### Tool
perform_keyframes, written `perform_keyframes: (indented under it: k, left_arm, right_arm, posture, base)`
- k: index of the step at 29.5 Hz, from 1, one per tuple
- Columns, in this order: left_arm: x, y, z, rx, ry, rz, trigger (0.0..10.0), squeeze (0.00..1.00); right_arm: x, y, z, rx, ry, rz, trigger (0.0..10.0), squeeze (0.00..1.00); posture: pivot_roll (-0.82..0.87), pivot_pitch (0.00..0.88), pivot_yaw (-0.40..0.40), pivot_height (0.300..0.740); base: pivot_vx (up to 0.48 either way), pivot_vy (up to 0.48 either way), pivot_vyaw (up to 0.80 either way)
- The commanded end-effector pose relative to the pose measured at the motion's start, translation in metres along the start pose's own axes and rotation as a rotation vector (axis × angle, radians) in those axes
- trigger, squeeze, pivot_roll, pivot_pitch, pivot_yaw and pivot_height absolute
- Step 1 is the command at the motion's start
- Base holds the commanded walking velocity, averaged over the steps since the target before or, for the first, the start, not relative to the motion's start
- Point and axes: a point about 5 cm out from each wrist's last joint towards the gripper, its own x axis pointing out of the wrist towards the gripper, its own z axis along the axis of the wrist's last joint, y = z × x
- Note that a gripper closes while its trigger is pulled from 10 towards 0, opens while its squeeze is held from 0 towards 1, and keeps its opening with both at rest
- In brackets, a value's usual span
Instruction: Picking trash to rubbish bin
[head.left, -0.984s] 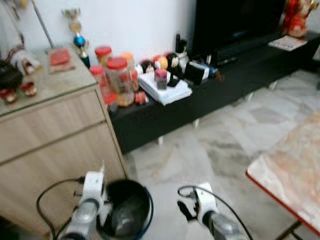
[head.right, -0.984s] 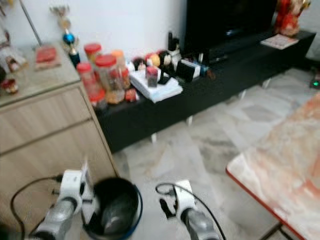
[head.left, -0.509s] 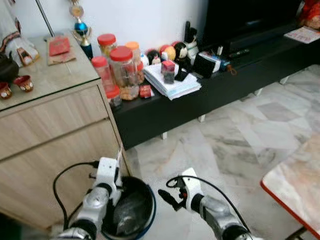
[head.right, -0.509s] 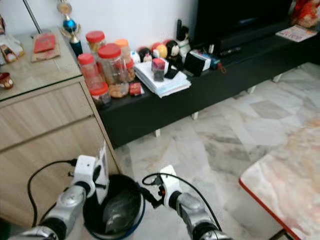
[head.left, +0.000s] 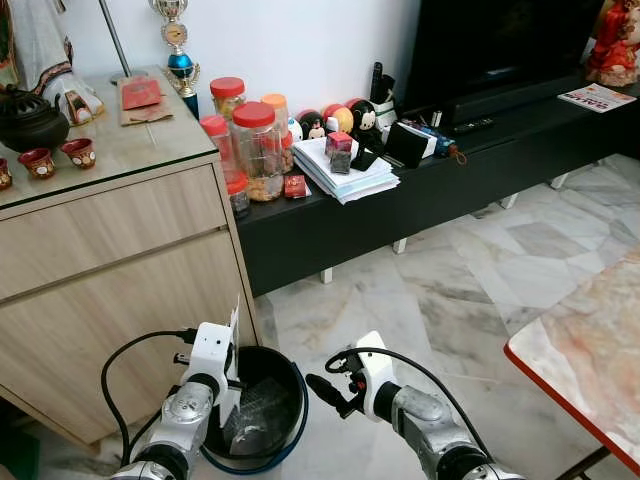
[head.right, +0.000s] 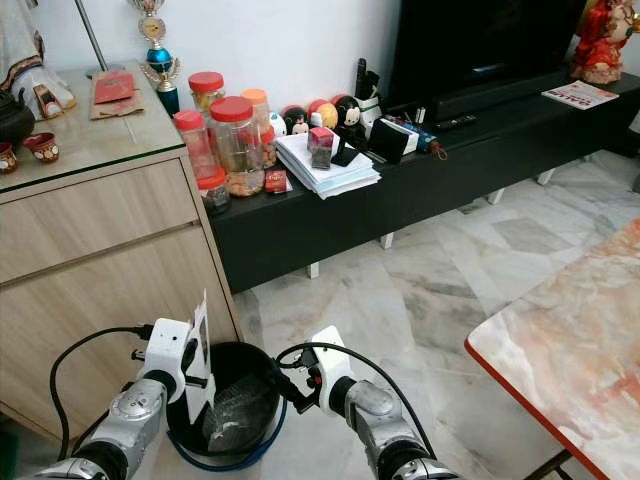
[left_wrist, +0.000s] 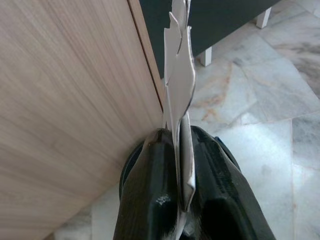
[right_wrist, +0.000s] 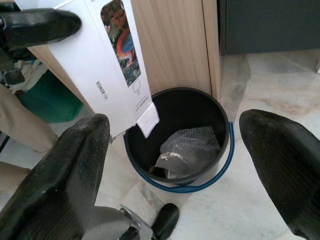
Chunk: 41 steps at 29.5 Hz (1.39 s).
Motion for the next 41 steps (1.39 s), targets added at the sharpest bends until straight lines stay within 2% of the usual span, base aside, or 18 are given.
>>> perform_keyframes:
  k: [1, 7, 15, 16, 17, 40, 41]
  left_arm:
    - [0.002, 0.008, 0.006, 0.014, -0.027, 0.032, 10.0, 0.0]
    - [0.003, 0.012, 0.01, 0.018, -0.041, 0.053, 10.0, 0.0]
    - [0.003, 0.009, 0.009, 0.022, -0.041, 0.055, 10.0, 0.0]
    - [0.003, 0.009, 0.009, 0.023, -0.04, 0.056, 10.0, 0.85]
    - [0.003, 0.009, 0.009, 0.024, -0.04, 0.057, 10.0, 1.0]
    - [0.001, 0.01, 0.005, 0.042, -0.027, 0.06, 10.0, 1.0]
    - [-0.001, 0.01, -0.001, 0.05, 0.004, 0.061, 10.0, 0.0]
  right_arm:
    - [0.001, 0.001, 0.005, -0.016, -0.028, 0.008, 10.0, 0.0]
    - [-0.001, -0.002, 0.004, -0.028, -0.029, -0.012, 10.0, 0.0]
    - [-0.003, -0.004, 0.003, -0.036, -0.028, -0.009, 10.0, 0.0]
    - [-0.003, -0.004, 0.003, -0.035, -0.029, -0.008, 10.0, 0.0]
    - [-0.003, -0.004, 0.003, -0.035, -0.03, -0.008, 10.0, 0.0]
    - [-0.003, -0.005, 0.002, -0.027, -0.026, -0.036, 10.0, 0.0]
    - [-0.006, -0.007, -0.002, -0.017, -0.017, -0.068, 10.0, 0.0]
  posture:
    - [0.05, 0.041, 0.004, 0.74]
    - [0.04, 0.051, -0.009, 0.74]
    - [0.03, 0.064, -0.027, 0.74]
    - [0.03, 0.065, -0.029, 0.74]
    - [0.03, 0.064, -0.03, 0.74]
    - [0.04, 0.052, -0.033, 0.74]
    - [0.04, 0.05, -0.031, 0.74]
  base:
    - [0.0, 0.0, 0.0]
    - [0.0, 0.0, 0.0]
    - [0.0, 0.0, 0.0]
    - [0.0, 0.0, 0.0]
    - [0.0, 0.0, 0.0]
    - [0.0, 0.0, 0.0]
    - [0.0, 0.0, 0.0]
